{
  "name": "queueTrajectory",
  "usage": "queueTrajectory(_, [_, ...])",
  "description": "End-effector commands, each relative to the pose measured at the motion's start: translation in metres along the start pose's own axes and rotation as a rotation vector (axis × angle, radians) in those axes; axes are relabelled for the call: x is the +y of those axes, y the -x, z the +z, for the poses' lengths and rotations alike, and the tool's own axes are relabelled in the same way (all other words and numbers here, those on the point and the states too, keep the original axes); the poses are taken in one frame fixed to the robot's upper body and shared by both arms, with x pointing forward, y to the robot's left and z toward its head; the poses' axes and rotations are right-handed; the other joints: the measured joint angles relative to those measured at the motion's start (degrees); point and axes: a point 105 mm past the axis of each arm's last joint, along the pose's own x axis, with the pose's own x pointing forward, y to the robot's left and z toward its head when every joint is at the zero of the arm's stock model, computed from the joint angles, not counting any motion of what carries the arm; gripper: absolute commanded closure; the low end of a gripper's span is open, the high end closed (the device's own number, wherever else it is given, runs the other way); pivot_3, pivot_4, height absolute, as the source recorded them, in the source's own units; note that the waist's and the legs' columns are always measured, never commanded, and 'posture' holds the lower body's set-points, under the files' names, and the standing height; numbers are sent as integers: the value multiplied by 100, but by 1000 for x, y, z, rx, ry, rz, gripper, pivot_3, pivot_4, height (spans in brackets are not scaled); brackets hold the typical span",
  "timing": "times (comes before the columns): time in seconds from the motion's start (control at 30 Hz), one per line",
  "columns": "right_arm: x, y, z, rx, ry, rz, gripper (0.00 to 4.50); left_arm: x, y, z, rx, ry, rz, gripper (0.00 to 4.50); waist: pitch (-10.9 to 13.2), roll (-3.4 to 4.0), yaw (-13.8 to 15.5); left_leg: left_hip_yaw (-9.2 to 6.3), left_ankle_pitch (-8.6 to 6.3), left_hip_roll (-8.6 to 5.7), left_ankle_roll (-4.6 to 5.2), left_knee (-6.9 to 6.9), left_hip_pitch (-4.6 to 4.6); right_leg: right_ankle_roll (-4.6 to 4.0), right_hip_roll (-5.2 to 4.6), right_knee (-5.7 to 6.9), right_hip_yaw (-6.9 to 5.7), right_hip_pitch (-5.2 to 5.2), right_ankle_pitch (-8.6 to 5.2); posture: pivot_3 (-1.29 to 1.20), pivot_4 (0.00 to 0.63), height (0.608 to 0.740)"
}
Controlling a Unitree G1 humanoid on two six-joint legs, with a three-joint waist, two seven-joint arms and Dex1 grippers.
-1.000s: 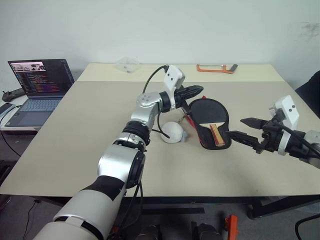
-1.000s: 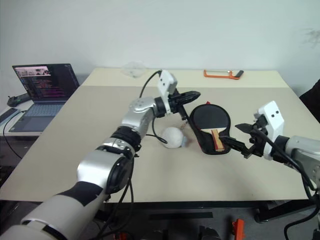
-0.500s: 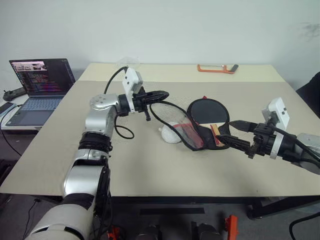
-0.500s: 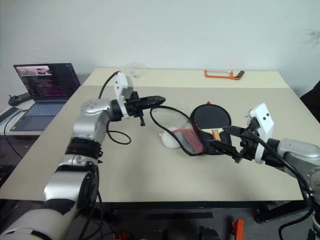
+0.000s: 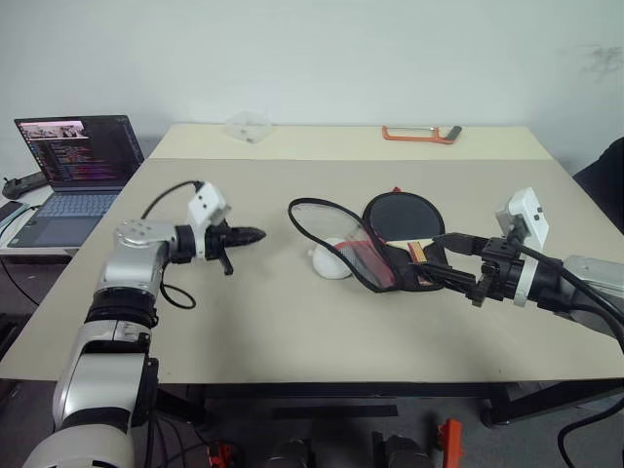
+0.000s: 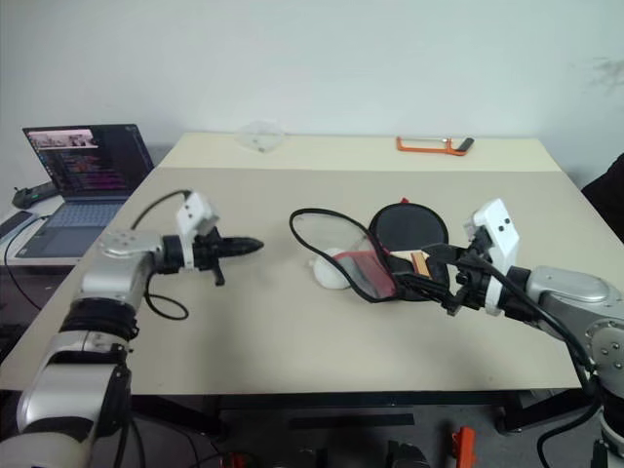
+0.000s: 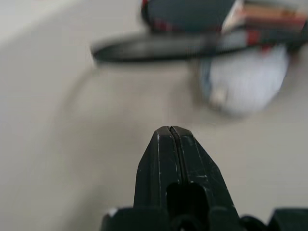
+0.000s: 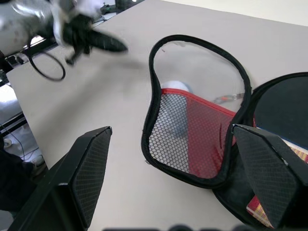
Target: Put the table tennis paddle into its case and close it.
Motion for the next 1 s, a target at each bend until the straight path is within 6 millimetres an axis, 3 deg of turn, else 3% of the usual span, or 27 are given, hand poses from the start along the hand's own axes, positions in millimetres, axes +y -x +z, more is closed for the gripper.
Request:
queueTrajectory(0.03, [9, -1, 10, -29, 43, 51, 108, -3, -14, 18, -43, -63, -11, 4488, -1, -1, 32, 0, 0, -1, 0, 1, 0, 0, -1, 1, -1, 0, 0, 0, 150, 740])
queueTrajectory(0.17, [8, -3, 13, -36, 52, 51, 108, -10, -44, 37, -121, -62, -7, 4488, -2, -4, 44, -1, 0, -2, 0, 5, -3, 1, -4, 0, -4, 2, 1, 0, 150, 740])
queueTrajectory(0.4, [5, -4, 14, -41, 53, 32, 108, -22, -82, 50, -161, -36, -27, 4488, -2, -6, -12, 9, 0, -2, 0, 6, 0, 2, -2, 4, 4, -1, 1, 0, 150, 740])
queueTrajectory(0.63, [-3, 5, 16, -42, 60, -12, 108, -52, -122, 126, -332, -57, -137, 4488, 3, -14, 54, 6, 0, -5, 2, 12, -6, 4, -4, 7, -2, 0, 2, 0, 150, 740])
queueTrajectory(0.77, [-10, 19, 19, -36, 52, -53, 108, -82, -143, 173, -420, -78, -221, 4488, 3, -14, 62, 10, -2, -8, 6, 16, -10, 7, -8, -1, -1, 1, 4, 0, 150, 740])
queueTrajectory(0.9, [-15, 33, 17, -23, 59, -119, 108, -116, -161, 199, -451, -119, -297, 4488, 3, -14, 50, 17, -5, -6, 11, 10, -9, 8, -8, -10, 1, 3, 4, 0, 150, 740])
queueTrajectory(1.0, [-16, 38, 16, -24, 59, -155, 108, -123, -167, 202, -453, -120, -303, 4488, 2, -13, -7, 34, -7, -2, 14, 4, -1, 8, -6, -6, 17, 2, 4, 0, 150, 740])
